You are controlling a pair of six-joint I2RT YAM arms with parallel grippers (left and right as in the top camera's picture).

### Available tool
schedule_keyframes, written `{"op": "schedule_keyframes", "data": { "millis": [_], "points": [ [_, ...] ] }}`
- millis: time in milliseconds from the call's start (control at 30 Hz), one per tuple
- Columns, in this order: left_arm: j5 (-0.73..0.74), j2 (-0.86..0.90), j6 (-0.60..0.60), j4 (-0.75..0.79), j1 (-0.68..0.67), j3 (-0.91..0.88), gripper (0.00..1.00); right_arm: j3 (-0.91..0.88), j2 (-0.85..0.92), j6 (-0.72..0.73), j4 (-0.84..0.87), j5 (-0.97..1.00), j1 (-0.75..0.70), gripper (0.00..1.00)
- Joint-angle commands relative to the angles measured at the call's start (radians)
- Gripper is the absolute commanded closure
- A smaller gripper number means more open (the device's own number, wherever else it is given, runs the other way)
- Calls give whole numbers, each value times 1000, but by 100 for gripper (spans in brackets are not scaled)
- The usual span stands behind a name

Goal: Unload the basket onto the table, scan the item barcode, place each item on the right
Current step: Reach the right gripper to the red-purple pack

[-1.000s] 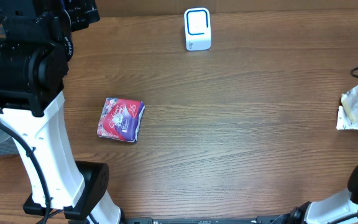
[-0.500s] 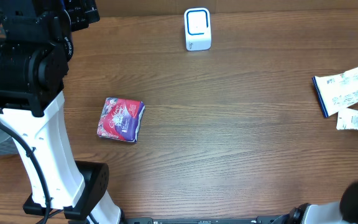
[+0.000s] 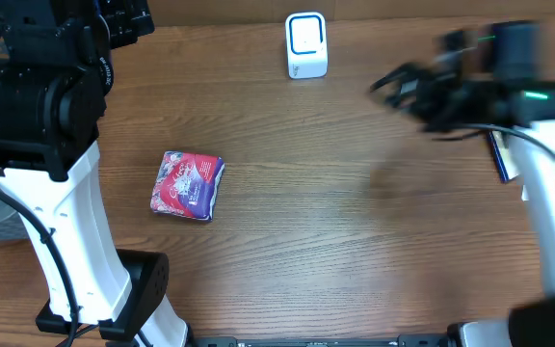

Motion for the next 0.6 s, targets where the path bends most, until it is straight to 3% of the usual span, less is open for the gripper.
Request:
{"op": "schedule_keyframes", "data": {
  "millis": [0,200,567],
  "points": [
    [-9,13,15,3,10,2,0,-20,127,-129,40,-47,205,0],
    [-9,13,15,3,10,2,0,-20,268,-219,137,-77,388,0],
    [-9,13,15,3,10,2,0,-21,495,-186,484,-195,549,0]
  ]
}}
